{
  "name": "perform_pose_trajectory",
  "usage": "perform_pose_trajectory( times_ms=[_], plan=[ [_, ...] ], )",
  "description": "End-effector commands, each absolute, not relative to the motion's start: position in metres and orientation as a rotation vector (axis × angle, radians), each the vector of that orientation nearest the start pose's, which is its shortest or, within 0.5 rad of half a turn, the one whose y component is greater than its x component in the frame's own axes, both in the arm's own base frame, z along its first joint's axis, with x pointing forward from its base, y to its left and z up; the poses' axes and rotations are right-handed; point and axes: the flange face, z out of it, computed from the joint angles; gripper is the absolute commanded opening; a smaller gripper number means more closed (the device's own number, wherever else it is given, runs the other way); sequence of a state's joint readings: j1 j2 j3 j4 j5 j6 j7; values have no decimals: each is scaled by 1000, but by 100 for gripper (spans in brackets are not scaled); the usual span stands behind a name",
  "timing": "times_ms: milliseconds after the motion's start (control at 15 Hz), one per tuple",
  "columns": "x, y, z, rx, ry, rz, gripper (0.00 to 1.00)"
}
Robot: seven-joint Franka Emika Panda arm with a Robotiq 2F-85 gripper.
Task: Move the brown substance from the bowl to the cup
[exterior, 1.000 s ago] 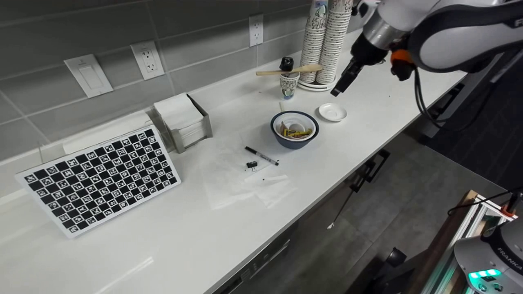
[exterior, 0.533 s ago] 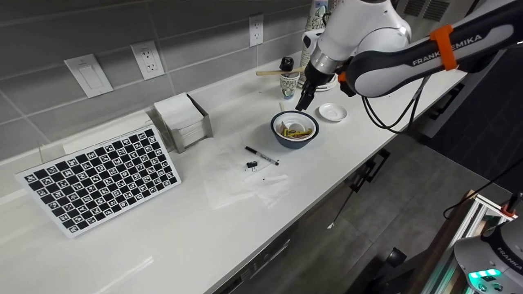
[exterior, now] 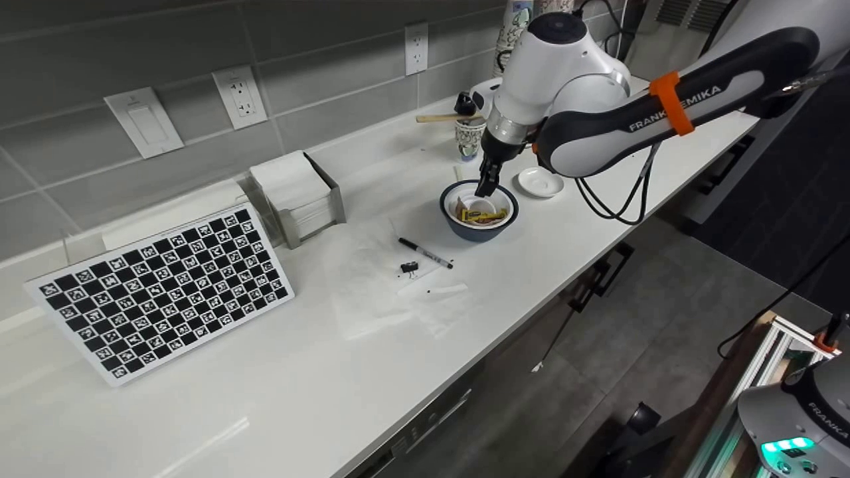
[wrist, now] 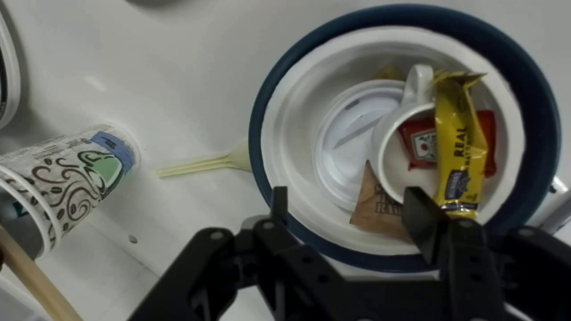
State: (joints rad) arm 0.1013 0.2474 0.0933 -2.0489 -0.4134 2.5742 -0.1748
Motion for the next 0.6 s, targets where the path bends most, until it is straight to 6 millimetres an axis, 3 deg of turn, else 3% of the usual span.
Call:
perform_pose_trajectory(
  times_ms=[0, 467, 533],
  plan=[
    [601, 123, 339, -3150, -1177, -414, 64],
    [603, 127, 319, -3123, -1231, -366, 60],
    [604, 128, 315, -3123, -1238, -361, 50]
  ],
)
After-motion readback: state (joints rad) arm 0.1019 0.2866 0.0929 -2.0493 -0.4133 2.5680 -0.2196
